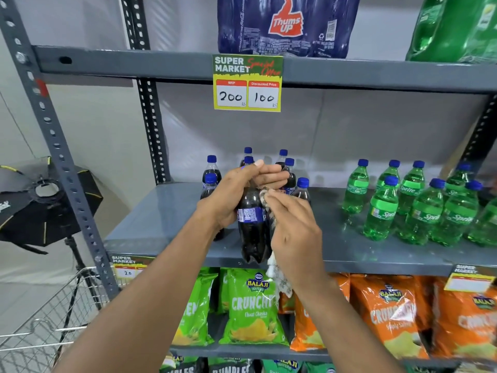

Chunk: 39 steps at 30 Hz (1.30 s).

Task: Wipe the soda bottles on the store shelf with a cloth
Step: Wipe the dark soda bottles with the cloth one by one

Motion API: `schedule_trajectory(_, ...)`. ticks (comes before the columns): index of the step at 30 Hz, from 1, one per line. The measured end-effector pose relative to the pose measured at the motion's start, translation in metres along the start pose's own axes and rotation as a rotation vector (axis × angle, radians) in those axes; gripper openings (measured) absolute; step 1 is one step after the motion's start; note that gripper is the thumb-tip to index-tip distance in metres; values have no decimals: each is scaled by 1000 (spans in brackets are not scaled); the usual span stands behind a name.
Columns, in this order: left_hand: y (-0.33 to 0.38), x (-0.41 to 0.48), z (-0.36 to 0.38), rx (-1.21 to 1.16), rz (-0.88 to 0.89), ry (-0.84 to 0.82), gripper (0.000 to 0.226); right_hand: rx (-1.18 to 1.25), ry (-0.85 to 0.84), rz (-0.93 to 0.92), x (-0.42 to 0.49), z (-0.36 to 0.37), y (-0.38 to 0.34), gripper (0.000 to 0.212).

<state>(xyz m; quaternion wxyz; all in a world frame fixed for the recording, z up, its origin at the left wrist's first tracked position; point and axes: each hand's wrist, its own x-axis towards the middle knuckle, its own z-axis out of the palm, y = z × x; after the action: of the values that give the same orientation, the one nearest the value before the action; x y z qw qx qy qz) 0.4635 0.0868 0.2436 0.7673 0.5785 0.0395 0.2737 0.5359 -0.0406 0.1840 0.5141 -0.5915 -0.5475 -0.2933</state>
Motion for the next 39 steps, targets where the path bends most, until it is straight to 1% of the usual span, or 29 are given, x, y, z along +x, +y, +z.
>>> schedule_trajectory(3, -1, -1, -1, 11, -5, 15, 42, -41, -83, -203, -9, -2, -7, 29)
schedule_trajectory(4, -1, -2, -2, 13, -9, 17, 41, -51, -91, -218, -7, -2, -4, 29)
schedule_trajectory(7, -3, -4, -1, 32, -32, 7, 38, -43, -42, -104, 8, -1, 4, 30)
schedule_trajectory(8, -3, -5, 0, 41, -37, 0, 39, -46, -46, -106, 9, -1, 2, 30)
schedule_trajectory(12, -4, -5, -2, 55, -15, 22, 41, -68, -193, -325, 0, -3, -9, 32)
schedule_trajectory(13, -4, -4, -3, 73, -9, 33, 40, -77, -186, -313, 4, -3, -4, 32)
schedule_trajectory(15, -5, -4, -3, 109, 0, 43, 38, -86, -121, -208, 15, -1, 3, 31)
schedule_trajectory(16, -6, -4, -3, 113, 0, 42, 39, -93, -111, -194, 17, 0, 3, 31)
schedule_trajectory(19, -9, -4, -6, 124, 2, 59, 41, -99, -197, -317, 11, 5, -4, 33)
schedule_trajectory(20, -9, -3, -8, 122, 3, 66, 41, -100, -204, -324, 12, 7, -1, 33)
schedule_trajectory(23, -11, -1, -9, 80, -6, 63, 37, -103, -126, -176, 23, 8, 11, 31)
schedule_trajectory(24, -11, 0, -10, 68, -3, 62, 36, -103, -133, -174, 22, 9, 10, 31)
schedule_trajectory(27, -11, 3, -14, 78, 21, 74, 37, -72, -206, -302, 14, 12, 4, 31)
schedule_trajectory(28, -10, 4, -15, 81, 22, 77, 37, -68, -200, -302, 16, 13, 6, 31)
schedule_trajectory(31, -10, 7, -16, 67, 20, 80, 36, -81, -134, -208, 25, 15, 13, 29)
schedule_trajectory(35, -8, 9, -18, 60, 37, 68, 39, -41, -197, -301, 18, 15, 5, 31)
schedule_trajectory(39, -6, 12, -18, 56, 28, 74, 37, -88, -121, -156, 33, 17, 18, 33)
